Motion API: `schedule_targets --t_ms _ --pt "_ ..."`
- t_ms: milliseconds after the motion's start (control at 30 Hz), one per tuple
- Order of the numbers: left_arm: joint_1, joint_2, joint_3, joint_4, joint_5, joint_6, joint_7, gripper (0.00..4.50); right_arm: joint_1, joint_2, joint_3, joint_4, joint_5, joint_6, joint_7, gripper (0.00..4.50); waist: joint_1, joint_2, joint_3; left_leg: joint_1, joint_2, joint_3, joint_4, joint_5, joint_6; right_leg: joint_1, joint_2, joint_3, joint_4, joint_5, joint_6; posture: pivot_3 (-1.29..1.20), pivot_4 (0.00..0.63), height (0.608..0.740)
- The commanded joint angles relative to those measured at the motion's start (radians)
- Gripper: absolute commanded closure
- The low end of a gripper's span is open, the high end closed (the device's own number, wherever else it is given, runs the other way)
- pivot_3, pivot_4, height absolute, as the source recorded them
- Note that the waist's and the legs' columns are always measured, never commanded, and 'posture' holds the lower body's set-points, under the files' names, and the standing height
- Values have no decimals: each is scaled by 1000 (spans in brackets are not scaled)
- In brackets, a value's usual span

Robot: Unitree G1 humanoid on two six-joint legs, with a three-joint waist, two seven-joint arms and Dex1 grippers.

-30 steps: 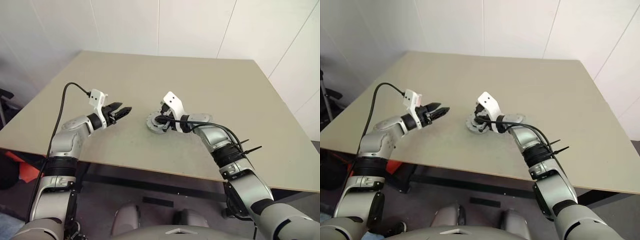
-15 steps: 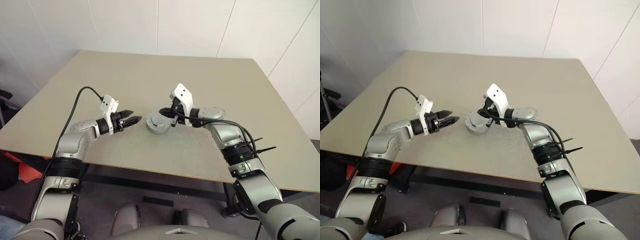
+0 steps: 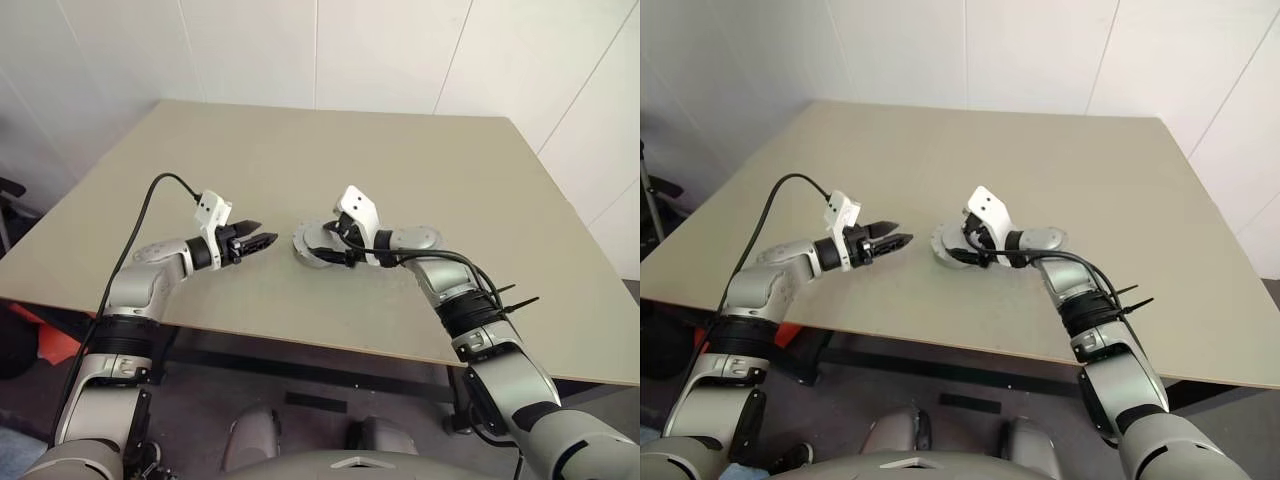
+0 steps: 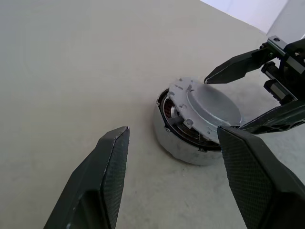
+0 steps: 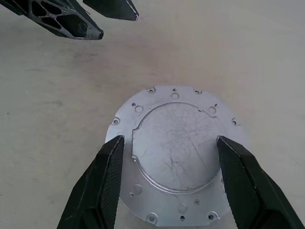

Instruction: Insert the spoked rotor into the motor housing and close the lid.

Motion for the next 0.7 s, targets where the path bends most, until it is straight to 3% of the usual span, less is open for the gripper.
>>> schedule_targets --t_ms 33,700 --pt "2 11 20 -49 -1 -19 9 1391 -20 10 -5 32 -5 -40 -5 1033 0 0 0 0 0 0 0 0 0 0 0 0 0 0 0 0 0 740" --pt "16 4 8 -61 24 -30 18 1391 -26 20 3 134 -41 -90 -14 1033 0 0 0 2 0 0 0 0 0 2 0 0 0 0 0 0 0 740"
